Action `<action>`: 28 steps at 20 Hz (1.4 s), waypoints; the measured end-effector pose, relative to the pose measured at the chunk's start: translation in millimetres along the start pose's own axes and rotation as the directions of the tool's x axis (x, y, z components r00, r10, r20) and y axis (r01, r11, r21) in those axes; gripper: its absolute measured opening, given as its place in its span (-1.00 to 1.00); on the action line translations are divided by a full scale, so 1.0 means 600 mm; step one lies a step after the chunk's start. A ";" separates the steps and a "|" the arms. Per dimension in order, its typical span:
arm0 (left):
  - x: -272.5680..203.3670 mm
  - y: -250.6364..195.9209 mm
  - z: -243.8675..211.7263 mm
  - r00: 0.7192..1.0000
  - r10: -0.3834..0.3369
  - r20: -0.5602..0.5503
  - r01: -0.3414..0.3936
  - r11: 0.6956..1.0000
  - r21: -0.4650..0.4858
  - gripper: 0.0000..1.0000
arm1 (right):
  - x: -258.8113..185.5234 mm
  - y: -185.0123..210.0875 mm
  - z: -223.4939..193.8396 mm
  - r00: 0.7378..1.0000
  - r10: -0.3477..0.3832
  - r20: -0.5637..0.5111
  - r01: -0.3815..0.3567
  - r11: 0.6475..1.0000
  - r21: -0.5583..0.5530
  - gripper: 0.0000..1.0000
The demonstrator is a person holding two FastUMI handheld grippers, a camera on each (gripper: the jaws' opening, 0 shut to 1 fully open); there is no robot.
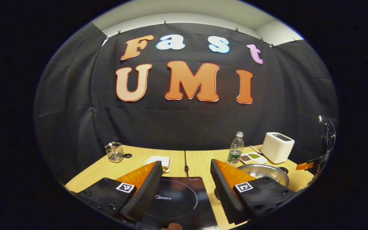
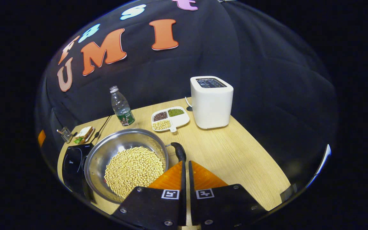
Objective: First push the handle of the pot to place it horizontally, then grasp the pot with both hands and set it on the induction cooktop.
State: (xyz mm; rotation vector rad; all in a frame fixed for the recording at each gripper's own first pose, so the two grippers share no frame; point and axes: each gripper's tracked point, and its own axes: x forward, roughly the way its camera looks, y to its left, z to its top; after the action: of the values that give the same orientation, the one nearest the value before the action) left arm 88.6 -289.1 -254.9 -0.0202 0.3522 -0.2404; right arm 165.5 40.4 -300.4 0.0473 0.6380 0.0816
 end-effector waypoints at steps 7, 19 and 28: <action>0.052 -0.127 -0.125 0.992 -0.069 -0.108 0.073 0.997 0.038 0.96 | 0.019 0.007 0.017 0.996 0.030 0.079 -0.022 0.994 -0.110 0.41; 0.116 -0.171 -0.298 0.907 -0.097 -0.409 0.095 0.995 -0.024 0.96 | 0.117 0.036 -0.014 0.997 0.073 -0.022 -0.076 0.984 -0.164 0.63; 0.159 -0.157 -0.306 0.881 -0.036 -0.471 0.052 0.998 0.020 0.39 | 0.148 0.027 -0.043 0.992 0.046 -0.121 -0.060 0.991 -0.118 0.25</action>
State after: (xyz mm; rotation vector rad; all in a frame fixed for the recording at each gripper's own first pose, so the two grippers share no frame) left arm 90.8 -399.3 -453.8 0.0635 0.8358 -0.2957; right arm 220.3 65.2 -372.9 -0.0584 0.7495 0.1754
